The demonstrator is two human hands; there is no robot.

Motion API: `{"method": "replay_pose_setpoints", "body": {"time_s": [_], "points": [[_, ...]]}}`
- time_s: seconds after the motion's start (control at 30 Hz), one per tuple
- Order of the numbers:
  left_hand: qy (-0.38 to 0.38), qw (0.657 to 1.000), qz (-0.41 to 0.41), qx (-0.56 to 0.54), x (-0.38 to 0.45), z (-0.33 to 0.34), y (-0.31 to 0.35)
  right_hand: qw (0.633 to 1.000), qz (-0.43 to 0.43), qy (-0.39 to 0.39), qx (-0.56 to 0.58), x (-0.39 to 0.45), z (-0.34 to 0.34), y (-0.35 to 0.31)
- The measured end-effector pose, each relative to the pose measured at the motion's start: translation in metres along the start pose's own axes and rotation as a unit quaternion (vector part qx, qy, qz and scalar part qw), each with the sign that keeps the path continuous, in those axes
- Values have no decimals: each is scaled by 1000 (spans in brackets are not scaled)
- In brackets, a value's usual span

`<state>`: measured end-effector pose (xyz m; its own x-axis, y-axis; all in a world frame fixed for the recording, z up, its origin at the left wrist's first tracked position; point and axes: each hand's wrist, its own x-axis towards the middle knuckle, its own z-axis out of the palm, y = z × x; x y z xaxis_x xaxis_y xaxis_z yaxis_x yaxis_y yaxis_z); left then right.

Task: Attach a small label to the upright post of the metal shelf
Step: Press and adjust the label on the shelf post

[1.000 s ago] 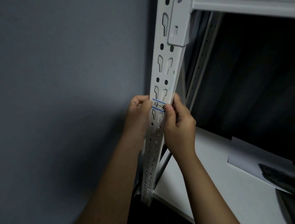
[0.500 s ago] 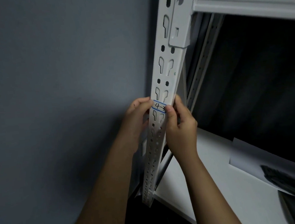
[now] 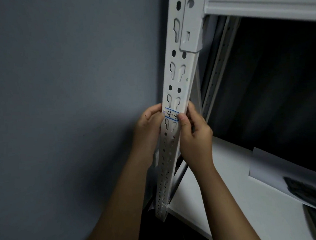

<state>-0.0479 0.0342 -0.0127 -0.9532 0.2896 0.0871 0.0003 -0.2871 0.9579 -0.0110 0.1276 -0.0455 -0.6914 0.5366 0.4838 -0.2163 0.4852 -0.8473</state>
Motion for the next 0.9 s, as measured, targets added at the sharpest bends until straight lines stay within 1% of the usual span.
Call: {"method": "replay_pose_setpoints", "body": {"time_s": [0.03, 0.1, 0.2, 0.27, 0.47, 0.57, 0.7, 0.77, 0.9], "points": [[11, 999, 30, 24, 0, -1, -2, 1000, -1, 0, 0, 0, 0, 0], [51, 986, 107, 116, -1, -5, -6, 1000, 3, -5, 4, 0, 0, 0], [87, 940, 213, 253, -3, -13, -11, 1000, 8, -12, 9, 0, -2, -1], [93, 909, 259, 312, -4, -15, -14, 1000, 9, -19, 17, -1, -3, -2], [155, 837, 320, 417, -6, -11, -17, 1000, 6, -22, 14, 0, -4, -2], [174, 804, 334, 460, -7, -10, -15, 999, 11, -25, 17, -1, -3, -2], [187, 752, 379, 505, -4, -10, -16, 1000, -1, -25, 18, -1, -4, -3], [183, 740, 394, 514, -4, -11, -17, 1000, -3, -20, 19, -1, -4, -3], [189, 727, 397, 528, -2, -9, -16, 1000, 1, -13, 14, -2, -3, -1]]}}
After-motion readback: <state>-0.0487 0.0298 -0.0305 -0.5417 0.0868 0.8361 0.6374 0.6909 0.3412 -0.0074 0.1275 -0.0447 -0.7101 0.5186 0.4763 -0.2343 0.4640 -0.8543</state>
